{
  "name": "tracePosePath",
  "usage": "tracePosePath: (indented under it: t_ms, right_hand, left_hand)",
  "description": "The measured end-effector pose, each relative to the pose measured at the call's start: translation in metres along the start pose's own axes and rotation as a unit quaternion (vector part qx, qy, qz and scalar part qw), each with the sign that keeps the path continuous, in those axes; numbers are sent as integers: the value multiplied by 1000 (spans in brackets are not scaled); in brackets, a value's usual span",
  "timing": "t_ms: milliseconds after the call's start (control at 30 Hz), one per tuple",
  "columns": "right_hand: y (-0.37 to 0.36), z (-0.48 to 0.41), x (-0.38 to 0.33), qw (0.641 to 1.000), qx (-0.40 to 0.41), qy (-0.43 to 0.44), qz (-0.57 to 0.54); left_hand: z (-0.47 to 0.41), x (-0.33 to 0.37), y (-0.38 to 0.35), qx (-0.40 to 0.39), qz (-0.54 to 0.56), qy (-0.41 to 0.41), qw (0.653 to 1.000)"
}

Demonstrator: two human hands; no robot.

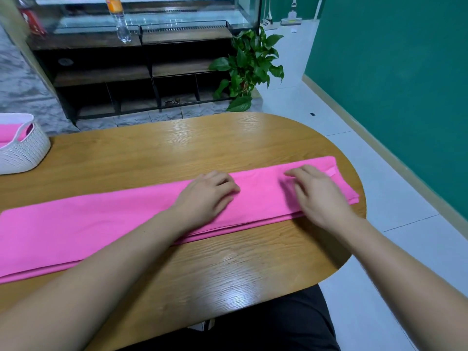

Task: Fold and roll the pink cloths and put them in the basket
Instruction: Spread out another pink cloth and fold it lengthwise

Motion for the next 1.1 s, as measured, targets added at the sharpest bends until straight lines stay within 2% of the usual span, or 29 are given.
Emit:
tracePosePath:
  t_ms: [200, 367, 533, 700, 933, 1000, 1100]
  right_hand:
    - [-80, -17, -54, 994, -86, 46, -49]
    - [-95, -16, -45, 989, -140, 40, -9]
    - [-74, -12, 26, 987, -151, -36, 42]
    - [-47, -11, 85, 980, -152, -124, 28]
    - [-44, -21, 83, 975, -132, -155, 85]
    - [-49, -25, 54, 983, -105, -135, 68]
    - [-75, -35, -23, 995, -100, -17, 20]
  left_hand:
    - [23, -12, -22, -45, -15, 33, 998]
    - [25, -14, -32, -86, -4, 33, 996]
    - [26, -14, -34, -90, 1, 38, 995]
    - [25, -14, -32, -89, 3, 43, 995]
    - [26, -17, -32, -94, 7, 54, 994]
    - [26, -17, -31, -93, 7, 55, 994]
    - [25, -16, -32, -90, 1, 53, 995]
Point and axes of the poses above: each hand's wrist, its own z-axis away from the middle knuckle, its own y-axis out of the back of the hand, x = y × z, the point moved 10 cm from there along -z, towards the middle knuckle, and after that the axes turned 6 degrees about y, right-handed, at the moved point
